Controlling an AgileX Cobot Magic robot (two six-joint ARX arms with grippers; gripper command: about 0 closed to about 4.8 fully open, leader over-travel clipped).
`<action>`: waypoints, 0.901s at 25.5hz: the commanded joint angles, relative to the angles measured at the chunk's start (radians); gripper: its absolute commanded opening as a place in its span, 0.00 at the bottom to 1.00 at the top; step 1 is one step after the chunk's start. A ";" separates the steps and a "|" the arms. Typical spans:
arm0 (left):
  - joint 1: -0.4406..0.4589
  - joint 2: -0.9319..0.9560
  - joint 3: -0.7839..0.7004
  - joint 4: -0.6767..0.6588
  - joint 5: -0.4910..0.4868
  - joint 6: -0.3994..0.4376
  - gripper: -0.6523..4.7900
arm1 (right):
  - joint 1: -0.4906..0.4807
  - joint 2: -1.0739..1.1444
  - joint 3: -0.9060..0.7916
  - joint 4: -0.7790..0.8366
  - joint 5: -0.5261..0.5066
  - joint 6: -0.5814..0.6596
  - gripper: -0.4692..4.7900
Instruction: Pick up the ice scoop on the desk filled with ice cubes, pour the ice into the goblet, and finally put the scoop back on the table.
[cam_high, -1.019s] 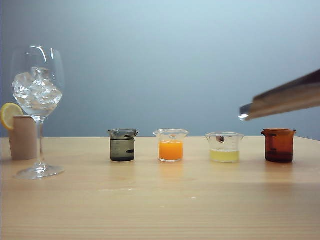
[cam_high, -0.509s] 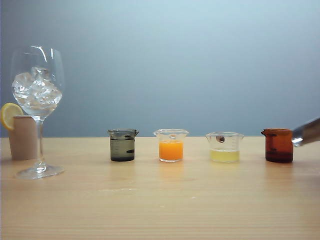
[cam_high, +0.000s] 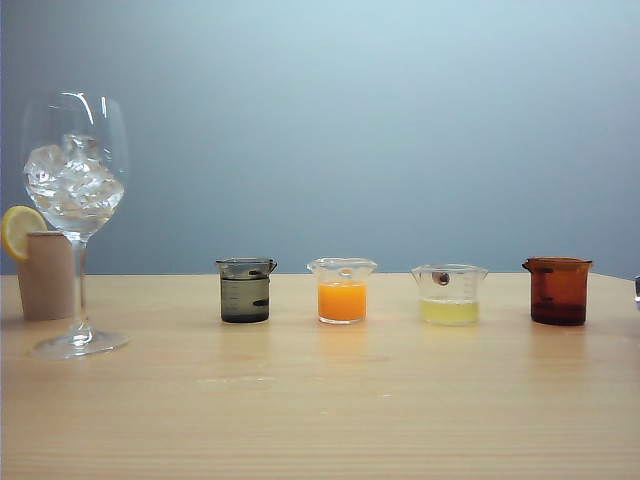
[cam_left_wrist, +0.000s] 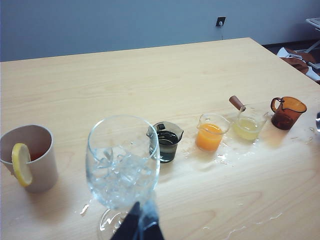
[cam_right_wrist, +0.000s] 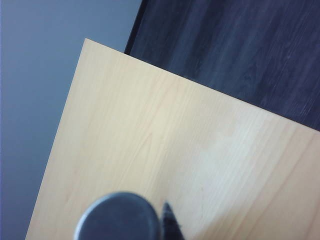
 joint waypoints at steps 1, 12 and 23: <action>0.001 -0.001 0.004 0.017 0.004 0.003 0.11 | 0.000 0.060 0.006 0.087 0.000 0.019 0.08; 0.001 -0.001 0.004 0.016 0.004 0.003 0.11 | 0.003 0.327 0.006 0.338 -0.002 0.045 0.08; 0.001 -0.001 0.004 0.016 0.003 0.000 0.11 | 0.003 0.463 0.008 0.381 0.010 0.048 0.13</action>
